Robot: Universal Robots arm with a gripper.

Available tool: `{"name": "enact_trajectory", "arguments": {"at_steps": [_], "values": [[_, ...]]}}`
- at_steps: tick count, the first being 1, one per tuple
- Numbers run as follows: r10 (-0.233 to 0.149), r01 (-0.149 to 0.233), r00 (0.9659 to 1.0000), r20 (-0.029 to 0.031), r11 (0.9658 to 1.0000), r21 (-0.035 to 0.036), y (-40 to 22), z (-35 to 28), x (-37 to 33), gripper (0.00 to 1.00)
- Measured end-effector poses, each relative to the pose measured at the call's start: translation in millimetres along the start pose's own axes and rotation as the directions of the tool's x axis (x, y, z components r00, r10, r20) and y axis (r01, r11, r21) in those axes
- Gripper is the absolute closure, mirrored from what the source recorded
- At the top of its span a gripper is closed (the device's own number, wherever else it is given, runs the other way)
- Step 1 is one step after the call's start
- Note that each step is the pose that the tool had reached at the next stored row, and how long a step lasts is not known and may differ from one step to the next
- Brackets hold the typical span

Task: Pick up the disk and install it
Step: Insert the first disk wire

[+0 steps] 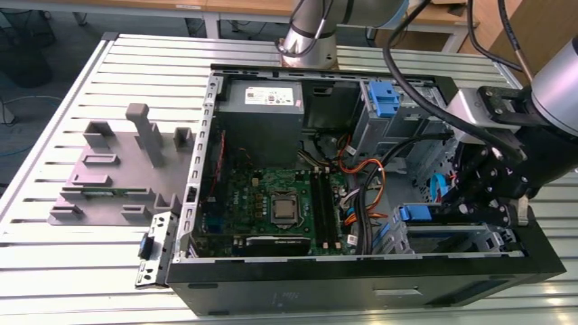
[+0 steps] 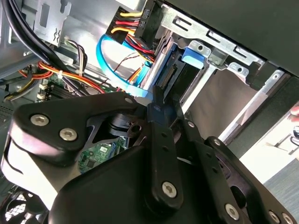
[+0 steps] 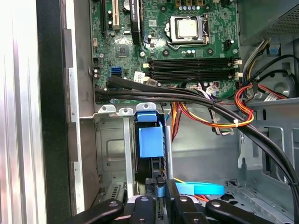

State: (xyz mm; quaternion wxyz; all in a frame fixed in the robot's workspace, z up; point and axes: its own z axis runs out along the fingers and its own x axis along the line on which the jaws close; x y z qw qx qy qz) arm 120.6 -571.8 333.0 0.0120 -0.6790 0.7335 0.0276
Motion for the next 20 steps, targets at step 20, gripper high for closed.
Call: {"name": "enact_trajectory", "arguments": {"at_steps": [20], "values": [[0.000, 0.000, 1.0000, -0.0002, 1.0000, 0.0000, -1.7, -29.8, -1.8, 0.76]]}}
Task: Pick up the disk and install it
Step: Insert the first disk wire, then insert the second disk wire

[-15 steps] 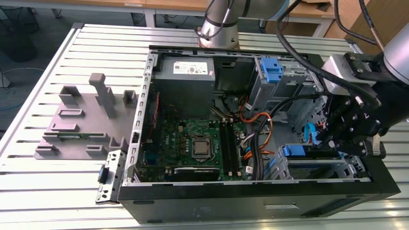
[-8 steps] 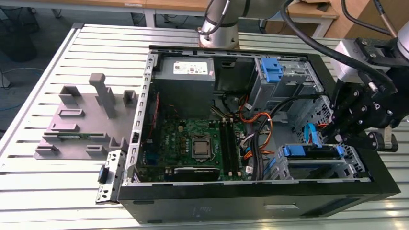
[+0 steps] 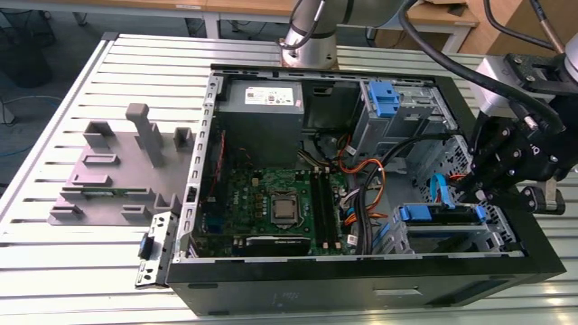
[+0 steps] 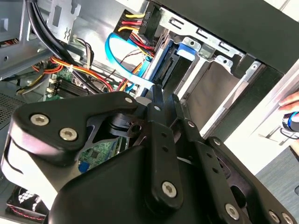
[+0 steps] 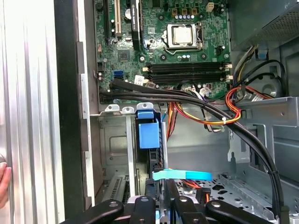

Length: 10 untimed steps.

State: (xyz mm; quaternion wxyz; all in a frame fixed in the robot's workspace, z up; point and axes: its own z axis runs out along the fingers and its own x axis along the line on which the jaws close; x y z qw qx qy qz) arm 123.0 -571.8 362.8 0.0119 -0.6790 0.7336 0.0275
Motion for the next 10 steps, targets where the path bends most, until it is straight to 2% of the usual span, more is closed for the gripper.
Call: {"name": "enact_trajectory", "arguments": {"at_steps": [10], "values": [[0.000, 0.000, 1.0000, 0.0000, 1.0000, 0.0000, 0.0, -3.7, -0.2, 0.76]]}}
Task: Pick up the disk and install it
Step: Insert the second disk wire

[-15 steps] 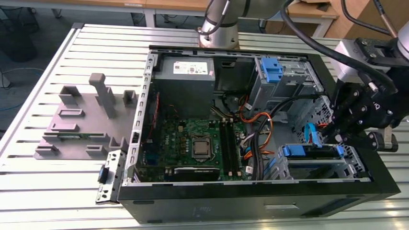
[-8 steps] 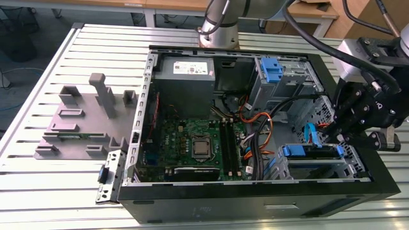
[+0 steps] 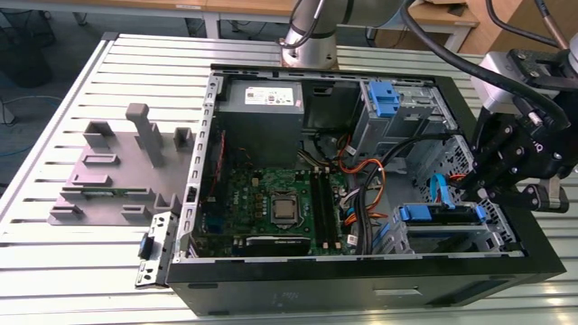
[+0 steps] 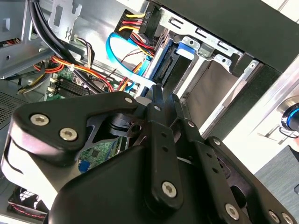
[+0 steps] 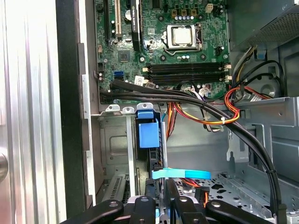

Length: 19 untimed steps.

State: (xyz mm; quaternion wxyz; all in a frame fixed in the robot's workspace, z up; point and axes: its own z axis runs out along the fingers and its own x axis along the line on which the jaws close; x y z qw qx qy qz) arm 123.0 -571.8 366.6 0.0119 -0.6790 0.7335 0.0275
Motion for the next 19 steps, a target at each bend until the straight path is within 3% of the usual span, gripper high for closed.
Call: {"name": "enact_trajectory", "arguments": {"at_steps": [7, 14, 19], "values": [[0.000, 0.000, 1.0000, -0.0001, 1.0000, 0.0000, 0.0, -0.4, -0.1, 0.76], [0.000, 0.000, 1.0000, 0.0002, 1.0000, 0.0000, 0.3, -9.9, -0.8, 0.76], [0.000, 0.000, 1.0000, 0.0000, 1.0000, 0.0000, 0.9, -9.5, -9.2, 0.76]]}}
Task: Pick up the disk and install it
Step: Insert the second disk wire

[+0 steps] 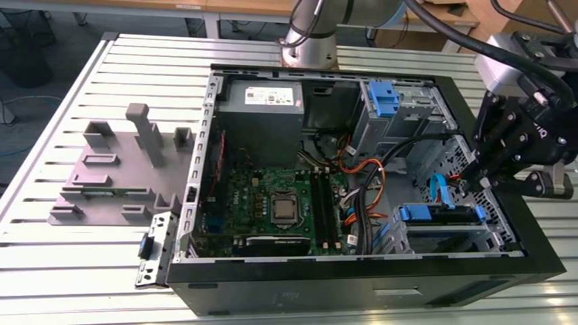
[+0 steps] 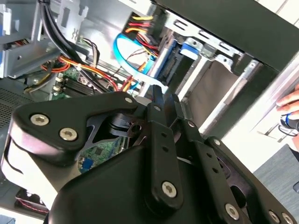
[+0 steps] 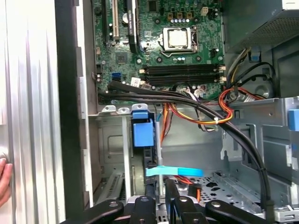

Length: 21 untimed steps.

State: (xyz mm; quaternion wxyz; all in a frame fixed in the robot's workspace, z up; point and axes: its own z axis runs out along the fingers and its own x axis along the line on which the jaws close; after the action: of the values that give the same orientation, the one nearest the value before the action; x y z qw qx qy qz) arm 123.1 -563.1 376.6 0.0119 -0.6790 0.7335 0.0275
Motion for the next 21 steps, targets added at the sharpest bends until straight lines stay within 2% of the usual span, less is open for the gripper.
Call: {"name": "enact_trajectory", "arguments": {"at_steps": [4, 9, 15, 21], "values": [[0.000, 0.000, 1.0000, 0.0000, 1.0000, 0.0000, -0.2, 0.5, -5.5, 0.76], [0.000, 0.000, 1.0000, 0.0000, 1.0000, 0.0000, -4.1, 2.1, -10.7, 0.76], [0.000, 0.000, 1.0000, 0.0001, 1.0000, 0.0000, -15.7, 4.6, -17.9, 0.76], [0.000, 0.000, 1.0000, 0.0001, 1.0000, 0.0000, -31.0, 7.3, -23.7, 0.76]]}}
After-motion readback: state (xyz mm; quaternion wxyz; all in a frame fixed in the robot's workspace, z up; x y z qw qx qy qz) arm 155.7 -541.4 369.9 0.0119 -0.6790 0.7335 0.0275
